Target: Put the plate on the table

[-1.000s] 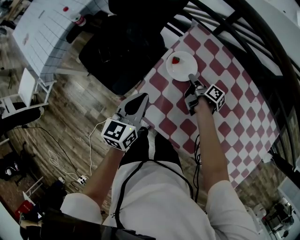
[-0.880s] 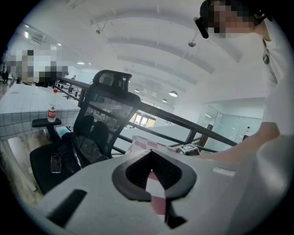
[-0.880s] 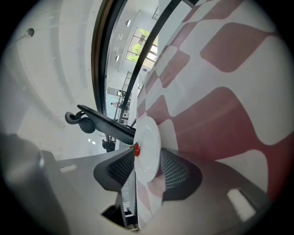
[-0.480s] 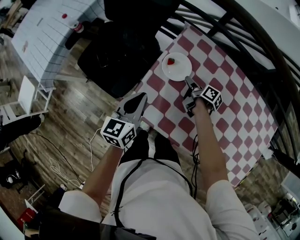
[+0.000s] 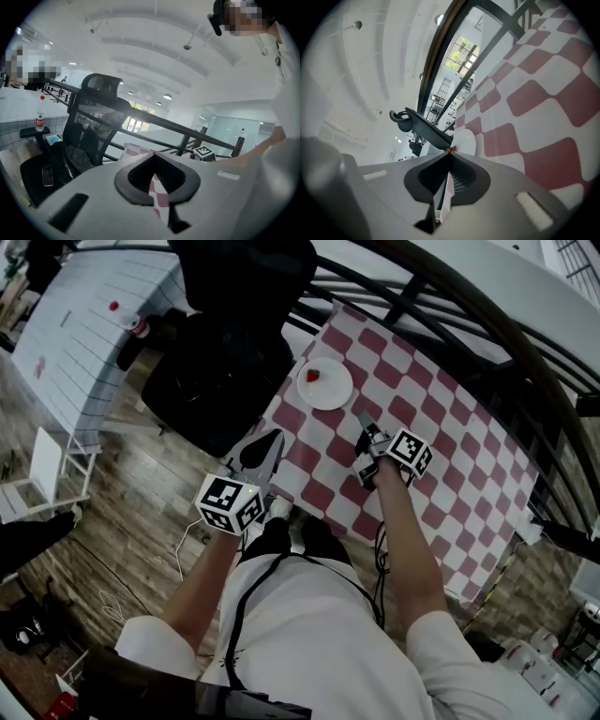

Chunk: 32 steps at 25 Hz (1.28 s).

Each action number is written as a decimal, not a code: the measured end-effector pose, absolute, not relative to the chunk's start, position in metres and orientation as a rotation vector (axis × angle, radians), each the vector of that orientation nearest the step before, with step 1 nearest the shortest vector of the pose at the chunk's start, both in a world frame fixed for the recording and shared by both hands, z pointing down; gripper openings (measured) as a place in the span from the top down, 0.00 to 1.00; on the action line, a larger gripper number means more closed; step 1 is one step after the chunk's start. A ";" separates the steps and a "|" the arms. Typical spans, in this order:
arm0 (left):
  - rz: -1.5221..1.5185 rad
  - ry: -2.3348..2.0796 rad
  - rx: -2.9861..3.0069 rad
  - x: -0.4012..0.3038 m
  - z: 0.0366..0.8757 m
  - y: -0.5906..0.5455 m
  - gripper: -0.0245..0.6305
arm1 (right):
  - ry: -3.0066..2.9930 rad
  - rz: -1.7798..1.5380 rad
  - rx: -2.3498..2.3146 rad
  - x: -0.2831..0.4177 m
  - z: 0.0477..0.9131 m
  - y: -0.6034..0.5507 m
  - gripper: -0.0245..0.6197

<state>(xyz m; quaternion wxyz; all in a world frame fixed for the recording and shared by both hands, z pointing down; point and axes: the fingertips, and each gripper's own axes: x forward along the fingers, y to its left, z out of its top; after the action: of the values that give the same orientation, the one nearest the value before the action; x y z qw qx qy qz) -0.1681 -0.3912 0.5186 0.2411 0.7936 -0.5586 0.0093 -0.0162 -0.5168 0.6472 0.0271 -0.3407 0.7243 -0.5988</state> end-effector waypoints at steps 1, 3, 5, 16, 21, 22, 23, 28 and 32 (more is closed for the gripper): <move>0.026 -1.521 2.184 -0.165 0.516 -0.392 0.95 | 2.244 -1.835 -1.052 -0.012 0.643 -0.513 0.95; 0.026 -1.508 2.206 -0.159 0.510 -0.394 0.95 | 2.257 -1.806 -1.058 -0.004 0.635 -0.507 0.95; 0.026 -1.501 2.220 -0.155 0.505 -0.394 0.95 | 2.248 -1.787 -1.058 0.005 0.626 -0.500 0.95; 0.032 -1.449 2.268 -0.129 0.488 -0.384 0.95 | 2.124 -1.703 -1.011 0.046 0.578 -0.460 0.95; 0.031 -1.422 2.316 -0.117 0.475 -0.384 0.95 | 2.124 -1.644 -0.998 0.061 0.555 -0.439 0.95; 0.032 -1.418 2.324 -0.115 0.473 -0.384 0.95 | 2.132 -1.627 -0.999 0.064 0.550 -0.435 0.95; 0.032 -1.414 2.331 -0.113 0.470 -0.384 0.95 | 2.145 -1.605 -1.001 0.068 0.545 -0.431 0.95; 0.026 -1.389 2.375 -0.101 0.456 -0.383 0.95 | 2.227 -1.471 -1.012 0.084 0.515 -0.413 0.95; 0.013 -1.384 2.386 -0.097 0.449 -0.379 0.95 | 2.353 -1.335 -1.013 0.088 0.491 -0.392 0.95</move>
<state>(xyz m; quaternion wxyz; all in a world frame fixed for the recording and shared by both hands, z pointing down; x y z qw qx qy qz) -0.0969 -0.3793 0.4486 0.1904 0.8492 -0.4925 0.0045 0.0879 -0.3924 0.4909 0.1262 -0.3480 0.8080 -0.4584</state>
